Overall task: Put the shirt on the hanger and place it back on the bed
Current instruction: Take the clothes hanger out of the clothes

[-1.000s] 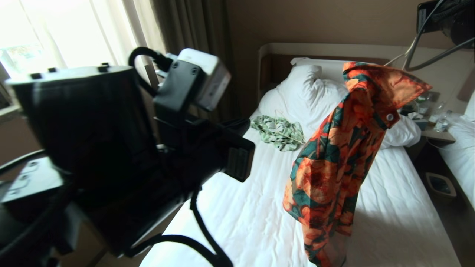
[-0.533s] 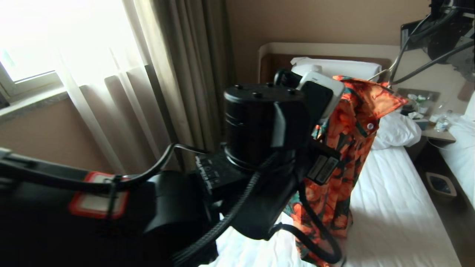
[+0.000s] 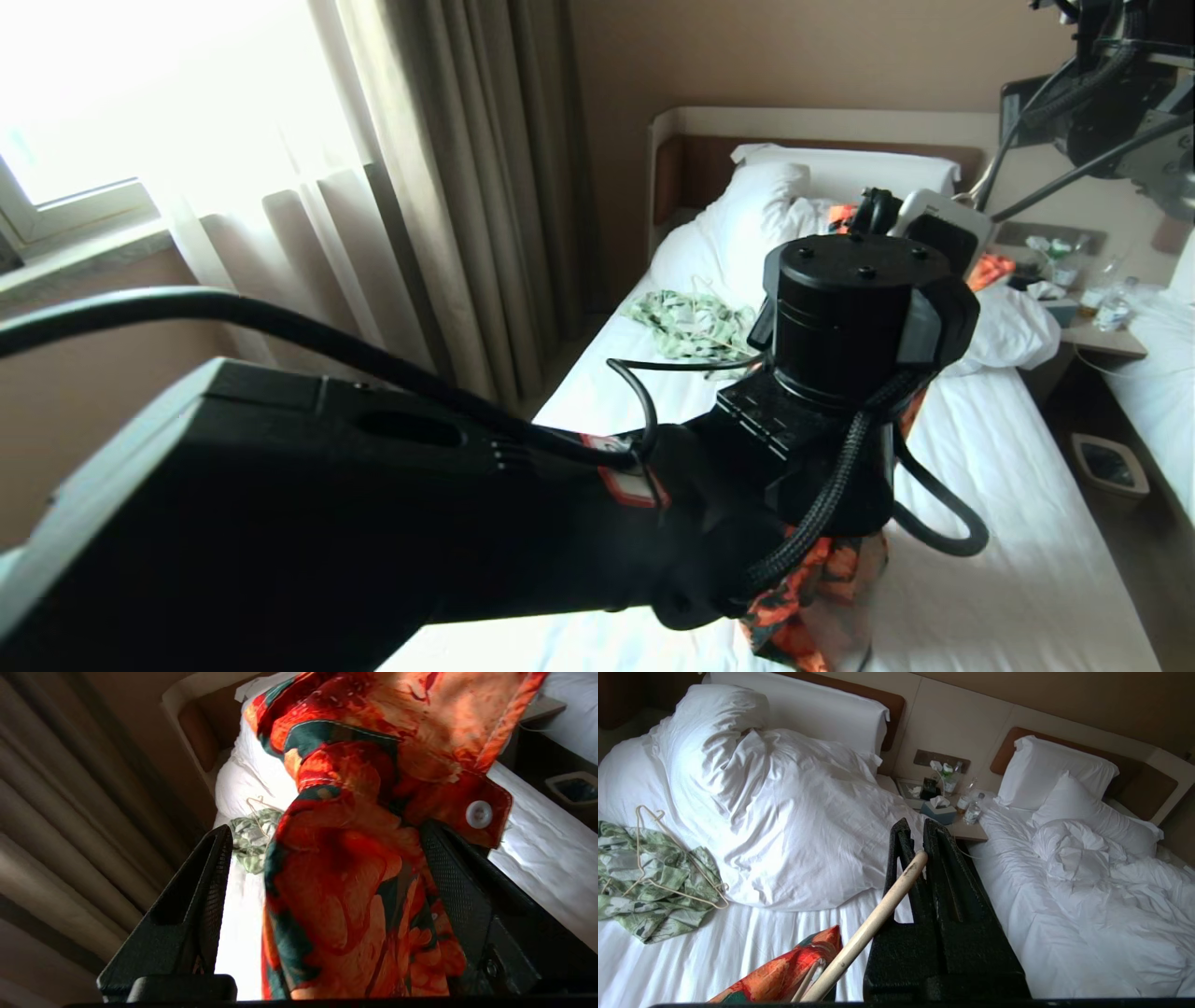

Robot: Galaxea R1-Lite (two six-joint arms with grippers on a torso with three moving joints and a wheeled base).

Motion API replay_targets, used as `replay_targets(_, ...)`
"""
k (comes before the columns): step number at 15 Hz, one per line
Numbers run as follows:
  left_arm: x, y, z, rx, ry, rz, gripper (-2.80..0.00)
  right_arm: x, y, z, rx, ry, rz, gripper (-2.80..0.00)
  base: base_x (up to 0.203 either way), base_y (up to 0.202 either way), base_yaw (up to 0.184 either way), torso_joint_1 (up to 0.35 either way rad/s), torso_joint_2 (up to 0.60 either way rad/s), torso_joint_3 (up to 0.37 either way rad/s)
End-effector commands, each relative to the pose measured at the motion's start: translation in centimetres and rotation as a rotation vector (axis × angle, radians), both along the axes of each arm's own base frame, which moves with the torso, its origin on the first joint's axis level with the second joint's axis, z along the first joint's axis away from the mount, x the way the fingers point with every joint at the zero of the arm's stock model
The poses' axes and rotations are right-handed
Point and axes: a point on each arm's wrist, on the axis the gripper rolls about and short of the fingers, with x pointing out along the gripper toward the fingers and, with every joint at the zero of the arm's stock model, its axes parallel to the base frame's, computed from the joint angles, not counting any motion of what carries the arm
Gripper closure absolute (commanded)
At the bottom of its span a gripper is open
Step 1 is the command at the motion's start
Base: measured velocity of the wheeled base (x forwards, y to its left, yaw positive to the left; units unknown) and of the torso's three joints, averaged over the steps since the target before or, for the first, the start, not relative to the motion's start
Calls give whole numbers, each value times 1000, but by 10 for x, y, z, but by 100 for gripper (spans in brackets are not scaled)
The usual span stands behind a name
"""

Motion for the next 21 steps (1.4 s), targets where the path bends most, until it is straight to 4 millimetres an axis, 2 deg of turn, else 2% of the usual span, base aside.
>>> replay_targets(1, 8, -20, -20, 9, 1, 12, -280, -2, -1, 2, 0, -5, -5, 0, 0, 0, 0, 0, 0, 0)
replay_targets(4, -3, -29, -26, 17, 5, -8, -280, 2, -3, -1, 1, 1, -11, 0, 0, 0, 0, 0, 0, 0)
replay_targets(7, -33, -41, -22, -1, -7, -56, -280, 7, -4, -6, 4, 10, -13, 0, 0, 0, 0, 0, 0, 0)
replay_targets(10, -30, -55, -33, 5, -15, -54, -280, 4, -4, -2, 5, 0, -13, 0, 0, 0, 0, 0, 0, 0)
replay_targets(11, -29, -57, -35, -1, -16, -49, -280, 3, -5, -2, 5, -1, -16, 0, 0, 0, 0, 0, 0, 0)
replay_targets(12, -35, -58, -29, -20, -22, -55, -280, 4, -8, -3, 5, 2, -23, 0, 0, 0, 0, 0, 0, 0)
replay_targets(14, -48, -54, -11, -64, -38, -73, -280, 7, -12, -6, 4, 9, -34, 0, 0, 0, 0, 0, 0, 0)
replay_targets(16, -27, -44, -8, -75, -42, -24, -280, 11, -20, -9, 3, 16, -55, 0, 0, 0, 0, 0, 0, 0)
replay_targets(18, -15, -26, 2, -100, -52, 19, -280, 13, -26, -11, 0, 22, -69, 0, 0, 0, 0, 0, 0, 0)
replay_targets(21, -17, -15, 17, -128, -63, 24, -280, 21, -27, -19, -2, 41, -74, 0, 0, 0, 0, 0, 0, 0)
